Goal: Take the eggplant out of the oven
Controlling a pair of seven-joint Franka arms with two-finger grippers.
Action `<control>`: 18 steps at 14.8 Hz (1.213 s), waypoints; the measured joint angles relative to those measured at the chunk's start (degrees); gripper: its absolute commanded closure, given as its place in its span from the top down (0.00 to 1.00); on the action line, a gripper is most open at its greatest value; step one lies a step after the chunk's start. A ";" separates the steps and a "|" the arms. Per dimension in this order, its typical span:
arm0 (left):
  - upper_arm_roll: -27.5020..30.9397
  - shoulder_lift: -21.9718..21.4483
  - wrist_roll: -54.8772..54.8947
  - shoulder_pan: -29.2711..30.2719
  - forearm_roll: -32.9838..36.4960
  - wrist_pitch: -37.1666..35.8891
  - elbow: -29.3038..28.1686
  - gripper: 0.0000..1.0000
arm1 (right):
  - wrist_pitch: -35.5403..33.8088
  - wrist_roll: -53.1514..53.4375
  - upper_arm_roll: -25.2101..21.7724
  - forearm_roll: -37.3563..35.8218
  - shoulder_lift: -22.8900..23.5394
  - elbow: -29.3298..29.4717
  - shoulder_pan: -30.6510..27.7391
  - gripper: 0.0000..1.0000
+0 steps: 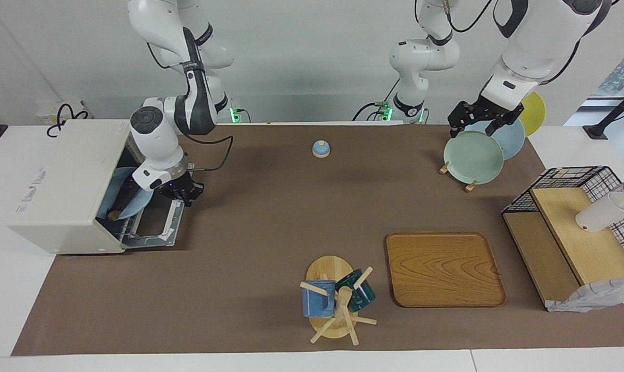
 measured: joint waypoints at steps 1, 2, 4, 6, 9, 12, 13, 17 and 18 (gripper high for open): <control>0.05 0.00 0.00 0.07 0.00 0.01 0.00 1.00 | 0.11 0.01 0.00 0.20 0.08 -0.10 0.00 0.00; 0.11 0.00 0.00 0.15 0.00 0.03 0.00 1.00 | 0.09 0.01 -0.04 0.75 0.09 -0.29 0.00 0.00; 0.19 0.00 0.00 0.23 0.00 0.05 0.00 1.00 | 0.07 0.01 -0.12 2.81 0.08 -0.85 0.56 0.00; 0.20 0.00 0.00 0.25 0.00 0.06 0.00 1.00 | 0.05 1.68 -0.17 4.52 0.07 -1.00 2.41 0.00; 0.20 0.00 0.00 0.25 0.00 0.07 0.01 1.00 | -2.81 6.10 -0.14 4.56 -0.04 0.77 6.62 0.28; 0.20 0.00 -0.01 0.25 0.00 0.10 0.01 1.00 | -10.56 6.62 -0.55 3.57 -0.08 6.03 7.17 0.39; 0.20 0.00 0.00 0.25 0.00 0.16 0.01 1.00 | -13.02 6.62 -1.00 1.58 -0.19 7.62 6.94 0.39; 0.19 0.00 0.00 0.25 0.00 0.58 0.02 1.00 | -21.21 5.92 -1.55 -7.12 -2.28 11.76 3.42 0.38; 0.19 0.00 0.00 0.25 0.00 0.58 0.02 1.00 | -21.59 4.93 -1.57 -7.44 -2.53 11.78 2.21 0.38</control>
